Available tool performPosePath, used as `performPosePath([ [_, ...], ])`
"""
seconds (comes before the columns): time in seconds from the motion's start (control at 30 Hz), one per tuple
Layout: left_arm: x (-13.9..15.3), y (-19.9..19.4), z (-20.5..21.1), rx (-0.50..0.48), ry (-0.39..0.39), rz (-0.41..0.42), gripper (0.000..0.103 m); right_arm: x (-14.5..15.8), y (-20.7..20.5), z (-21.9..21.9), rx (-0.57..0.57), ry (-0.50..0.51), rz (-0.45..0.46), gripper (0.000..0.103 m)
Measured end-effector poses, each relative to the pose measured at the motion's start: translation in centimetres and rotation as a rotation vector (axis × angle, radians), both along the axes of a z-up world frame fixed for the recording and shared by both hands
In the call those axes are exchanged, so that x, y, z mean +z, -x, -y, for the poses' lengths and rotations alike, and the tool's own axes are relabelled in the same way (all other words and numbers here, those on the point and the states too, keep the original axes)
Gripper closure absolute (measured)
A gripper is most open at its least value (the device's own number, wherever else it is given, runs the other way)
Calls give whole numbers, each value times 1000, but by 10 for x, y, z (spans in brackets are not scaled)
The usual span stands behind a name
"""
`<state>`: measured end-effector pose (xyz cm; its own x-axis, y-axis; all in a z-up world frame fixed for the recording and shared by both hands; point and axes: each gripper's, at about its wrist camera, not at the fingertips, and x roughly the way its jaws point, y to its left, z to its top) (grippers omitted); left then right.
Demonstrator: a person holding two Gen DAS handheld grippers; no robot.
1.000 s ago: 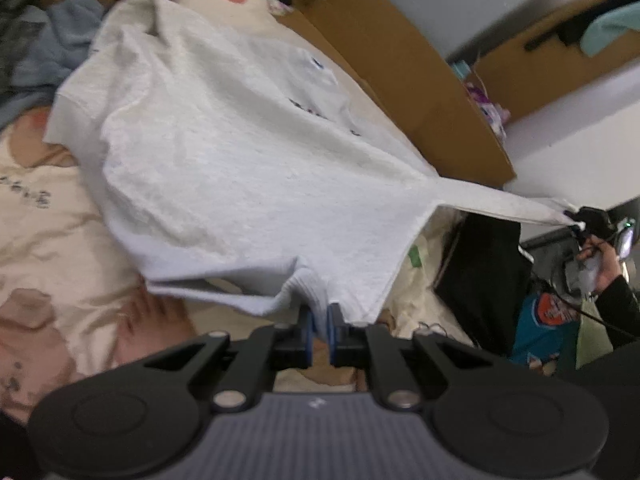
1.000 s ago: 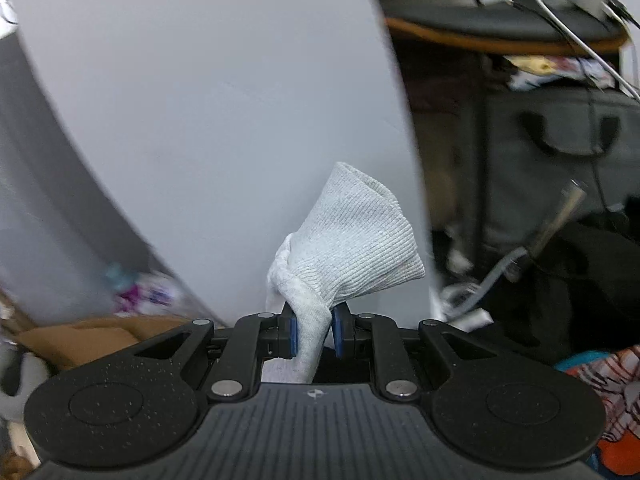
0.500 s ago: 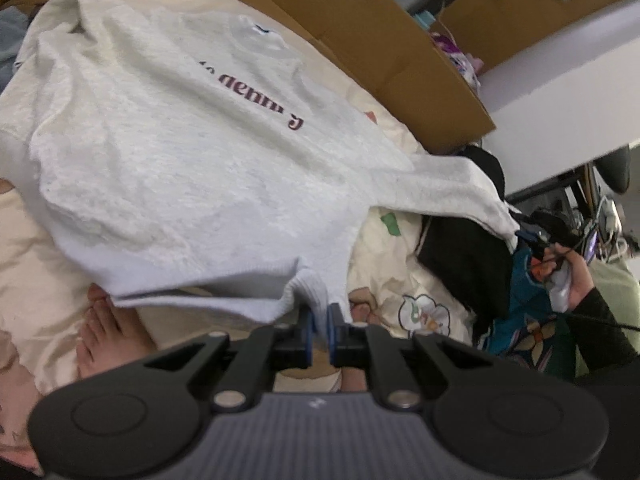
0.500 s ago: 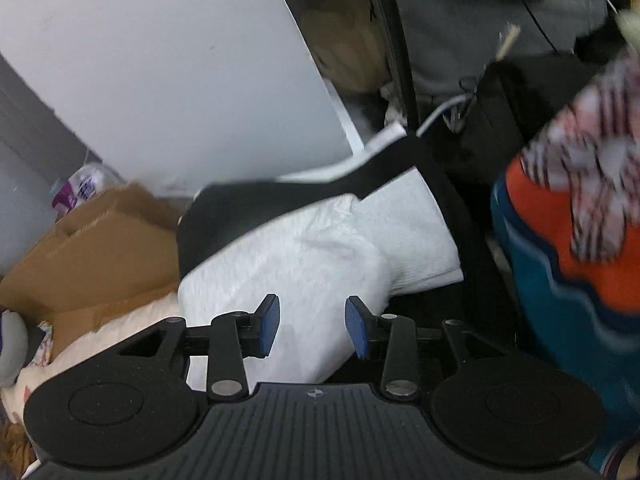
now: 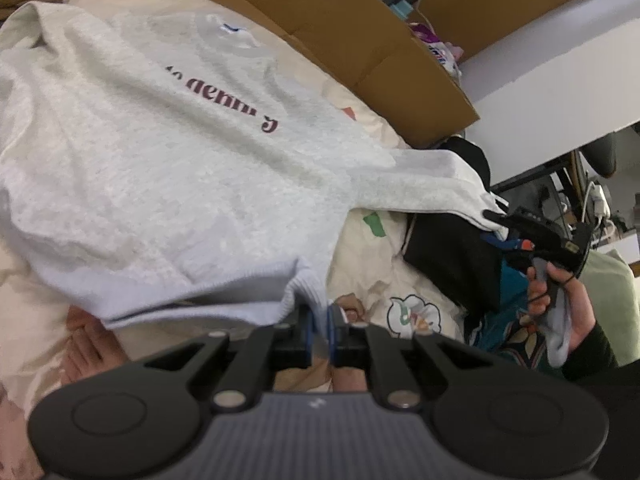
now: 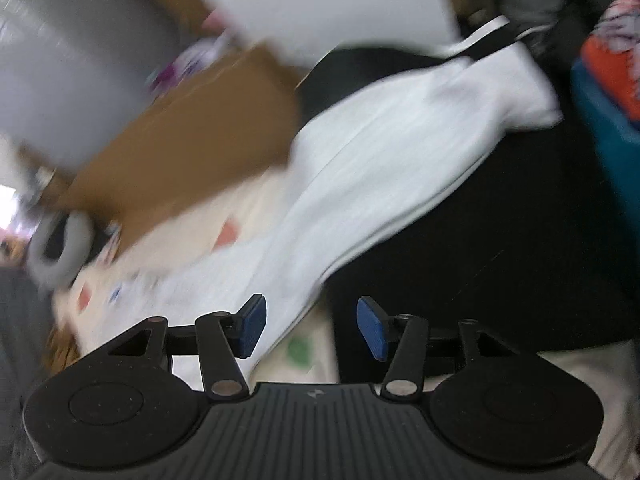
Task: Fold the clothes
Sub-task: 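Lay the sweatshirt flat on the duvet and open both grippers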
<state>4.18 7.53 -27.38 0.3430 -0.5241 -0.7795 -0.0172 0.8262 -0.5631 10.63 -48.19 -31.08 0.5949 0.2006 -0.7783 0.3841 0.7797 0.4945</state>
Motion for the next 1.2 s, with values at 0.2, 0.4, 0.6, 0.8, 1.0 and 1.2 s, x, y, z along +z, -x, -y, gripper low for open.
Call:
performPosePath([
  [0.2, -1, -16, 0, -14, 31, 32, 96, -6, -5, -63, 166, -57, -49, 45],
  [0.4, -8, -31, 1, -25, 55, 47, 96, -10, -22, -120, 351, -132, -111, 45],
  [0.6, -28, -40, 0, -82, 101, -23, 95, -30, -30, -162, 454, -116, -177, 45],
  [0.8, -38, -43, -8, -151, 152, -53, 75, -44, -30, -168, 469, -100, -214, 45],
  [1.0, -42, -47, -66, -34, 41, -34, 64, -58, -27, -162, 453, -97, -254, 45],
  [1.2, -49, -40, -147, 153, -136, -20, 64, -68, -28, -161, 466, -82, -279, 45],
])
